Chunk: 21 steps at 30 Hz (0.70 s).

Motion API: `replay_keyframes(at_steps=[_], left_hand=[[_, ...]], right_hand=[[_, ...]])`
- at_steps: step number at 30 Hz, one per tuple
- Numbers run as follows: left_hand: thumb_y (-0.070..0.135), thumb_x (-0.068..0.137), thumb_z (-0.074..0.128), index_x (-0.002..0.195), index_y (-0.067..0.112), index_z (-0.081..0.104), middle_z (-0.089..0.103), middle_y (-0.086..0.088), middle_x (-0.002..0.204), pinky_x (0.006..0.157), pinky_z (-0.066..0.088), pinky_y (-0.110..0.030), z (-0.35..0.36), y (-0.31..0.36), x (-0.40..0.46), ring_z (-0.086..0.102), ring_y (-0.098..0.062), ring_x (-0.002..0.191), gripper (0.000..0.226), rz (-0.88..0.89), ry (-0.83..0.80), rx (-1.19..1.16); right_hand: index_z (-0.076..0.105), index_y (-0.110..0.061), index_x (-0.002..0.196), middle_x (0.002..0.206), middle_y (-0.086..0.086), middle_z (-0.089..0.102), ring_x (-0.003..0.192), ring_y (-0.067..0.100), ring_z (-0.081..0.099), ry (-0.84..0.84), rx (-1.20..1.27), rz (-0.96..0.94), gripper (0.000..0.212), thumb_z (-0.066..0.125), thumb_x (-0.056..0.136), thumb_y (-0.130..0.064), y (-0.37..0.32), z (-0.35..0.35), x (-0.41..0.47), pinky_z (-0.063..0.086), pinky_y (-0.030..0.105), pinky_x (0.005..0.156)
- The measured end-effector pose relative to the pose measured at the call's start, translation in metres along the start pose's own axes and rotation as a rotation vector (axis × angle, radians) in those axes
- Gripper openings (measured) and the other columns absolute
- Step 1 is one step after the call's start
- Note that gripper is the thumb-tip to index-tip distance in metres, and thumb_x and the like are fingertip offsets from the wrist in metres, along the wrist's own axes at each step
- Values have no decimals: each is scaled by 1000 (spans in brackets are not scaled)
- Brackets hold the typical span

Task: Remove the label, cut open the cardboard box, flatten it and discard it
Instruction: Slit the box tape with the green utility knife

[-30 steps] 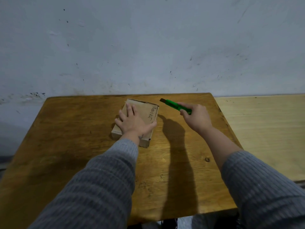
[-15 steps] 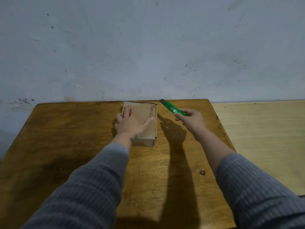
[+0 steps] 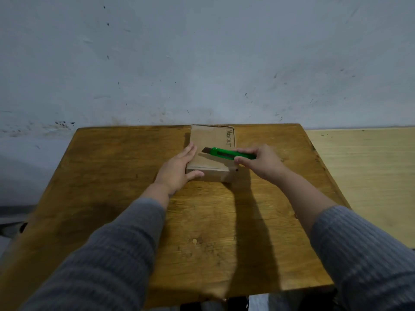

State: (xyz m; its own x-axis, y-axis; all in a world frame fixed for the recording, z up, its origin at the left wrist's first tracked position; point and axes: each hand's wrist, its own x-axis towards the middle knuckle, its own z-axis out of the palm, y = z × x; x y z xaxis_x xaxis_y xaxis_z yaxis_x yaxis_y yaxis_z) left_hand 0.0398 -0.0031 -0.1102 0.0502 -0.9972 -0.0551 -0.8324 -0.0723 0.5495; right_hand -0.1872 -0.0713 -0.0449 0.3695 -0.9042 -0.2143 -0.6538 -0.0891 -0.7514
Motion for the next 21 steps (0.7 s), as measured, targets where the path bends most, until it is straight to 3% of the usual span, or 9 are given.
replay_keyframes(at_steps=[4,8,16,21], left_hand=[[45,86,63,153,28,17,6,19,159,113,32,-42,1,1,-1,24,-16,144,83,-3,-4,-13],[44,85,66,153,27,18,8,17,159,115,30,-43,3,2,-2,24,-17,144,85,-20,19,-36],[41,83,68,153,26,20,11,17,159,113,31,-40,1,-1,-1,25,-18,143,85,-18,22,-70],[42,83,68,152,28,21,12,19,158,113,31,-43,0,-1,0,25,-18,143,85,-25,19,-70]], right_hand=[[66,-27,117,125,0,64,119,18,55,-24,-219,-96,32,67,85,-25,-5,8,-7,50,37,98],[64,-33,119,121,-3,67,117,18,57,-33,-429,-175,32,64,87,-33,-8,15,-10,50,43,96],[57,-37,127,122,-5,66,115,19,57,17,-684,-282,34,55,92,-38,-16,24,-9,40,41,101],[55,-38,129,122,-5,66,110,20,54,65,-722,-304,36,52,93,-39,-13,26,-6,39,39,95]])
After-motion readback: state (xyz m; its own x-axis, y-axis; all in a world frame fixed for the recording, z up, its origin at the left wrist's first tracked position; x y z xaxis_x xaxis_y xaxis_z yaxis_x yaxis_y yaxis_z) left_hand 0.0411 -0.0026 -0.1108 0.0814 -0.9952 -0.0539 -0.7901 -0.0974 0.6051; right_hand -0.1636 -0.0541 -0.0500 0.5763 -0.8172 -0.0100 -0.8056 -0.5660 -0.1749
